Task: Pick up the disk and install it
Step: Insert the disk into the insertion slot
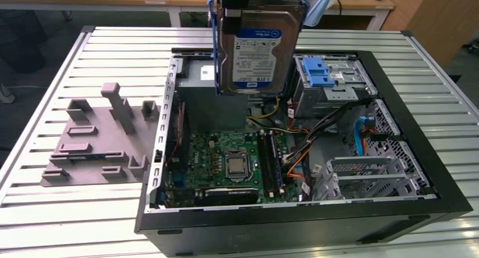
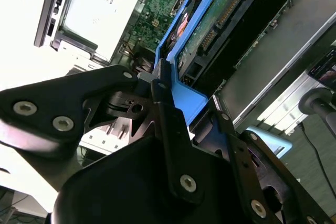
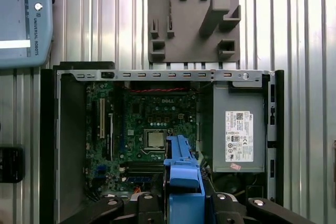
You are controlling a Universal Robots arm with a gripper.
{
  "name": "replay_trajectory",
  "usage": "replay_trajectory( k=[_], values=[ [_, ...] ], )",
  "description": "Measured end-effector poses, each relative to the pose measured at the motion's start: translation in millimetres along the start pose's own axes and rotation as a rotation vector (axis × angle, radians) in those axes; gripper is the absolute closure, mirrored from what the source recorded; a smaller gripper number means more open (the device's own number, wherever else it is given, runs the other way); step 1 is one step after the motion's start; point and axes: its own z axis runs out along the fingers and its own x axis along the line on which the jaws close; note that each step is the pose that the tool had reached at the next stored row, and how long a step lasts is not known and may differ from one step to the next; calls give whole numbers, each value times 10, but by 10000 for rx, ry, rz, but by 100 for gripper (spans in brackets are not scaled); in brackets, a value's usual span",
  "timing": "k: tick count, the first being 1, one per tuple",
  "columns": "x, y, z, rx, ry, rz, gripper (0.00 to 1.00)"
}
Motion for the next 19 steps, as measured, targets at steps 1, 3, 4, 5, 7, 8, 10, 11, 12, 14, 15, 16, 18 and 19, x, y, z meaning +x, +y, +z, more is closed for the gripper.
replay_trajectory(
  k=[1,3,4,5,7,8,10,11,12,14,15,16,18,19],
  values=[
    [4,0,0,0,1,1,64],
    [5,0,0,0,2,1,64],
    [12,0,0,0,3,0,64],
    [19,0,0,0,2,0,64],
    [19,0,0,0,3,0,64],
    [19,0,0,0,3,0,64],
    [20,-1,0,0,3,0,64],
    [20,0,0,0,2,0,64],
    [20,0,0,0,2,0,64],
    [20,0,0,-1,4,0,64],
    [20,-1,0,-1,4,0,64],
    [20,-11,2,0,2,-2,64],
    [19,-45,3,0,3,0,64],
    [19,-58,4,0,3,-1,64]
  ],
)
